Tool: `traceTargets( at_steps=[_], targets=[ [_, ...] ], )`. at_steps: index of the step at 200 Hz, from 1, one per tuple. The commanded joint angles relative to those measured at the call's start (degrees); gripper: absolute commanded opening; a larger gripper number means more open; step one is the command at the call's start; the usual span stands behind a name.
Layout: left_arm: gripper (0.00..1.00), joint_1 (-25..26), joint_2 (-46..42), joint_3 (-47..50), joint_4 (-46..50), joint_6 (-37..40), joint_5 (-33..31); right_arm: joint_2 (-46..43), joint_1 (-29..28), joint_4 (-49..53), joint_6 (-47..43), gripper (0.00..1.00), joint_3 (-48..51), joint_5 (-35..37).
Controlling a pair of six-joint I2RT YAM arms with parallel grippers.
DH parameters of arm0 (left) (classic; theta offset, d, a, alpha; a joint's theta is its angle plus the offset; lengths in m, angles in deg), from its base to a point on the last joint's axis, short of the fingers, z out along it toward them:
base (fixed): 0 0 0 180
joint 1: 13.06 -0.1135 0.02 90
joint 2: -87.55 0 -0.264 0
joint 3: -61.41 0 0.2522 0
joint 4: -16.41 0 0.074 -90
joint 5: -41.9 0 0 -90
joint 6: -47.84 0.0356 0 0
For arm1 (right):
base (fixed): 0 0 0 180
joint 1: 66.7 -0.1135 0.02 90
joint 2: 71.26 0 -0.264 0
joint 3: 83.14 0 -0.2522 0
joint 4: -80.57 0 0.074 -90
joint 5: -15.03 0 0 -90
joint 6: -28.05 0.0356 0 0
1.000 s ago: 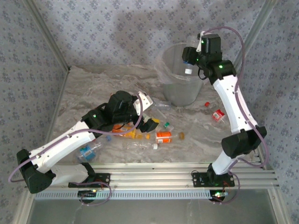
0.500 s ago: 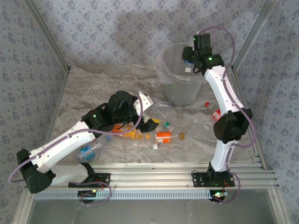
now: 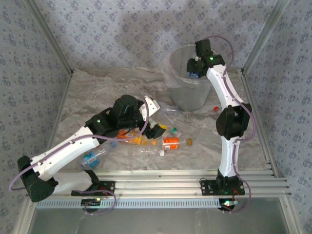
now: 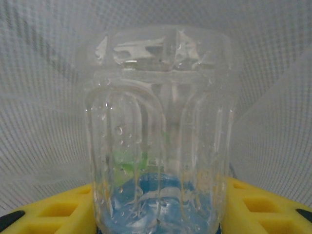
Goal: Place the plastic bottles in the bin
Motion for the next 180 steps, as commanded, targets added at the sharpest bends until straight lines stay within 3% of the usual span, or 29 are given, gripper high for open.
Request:
traceTargets(
  at_steps=[1,180],
  targets=[
    [1.0,0.2,-0.2,-1.0,0.0,0.9,1.3,1.5,0.4,5.4,0.1,0.54,-2.3,-1.1],
    [0.99,0.2,0.2,-1.3,0.1,0.8,2.2,12.7,2.5,14.7,4.5,0.58,-6.8,-7.9]
  ],
)
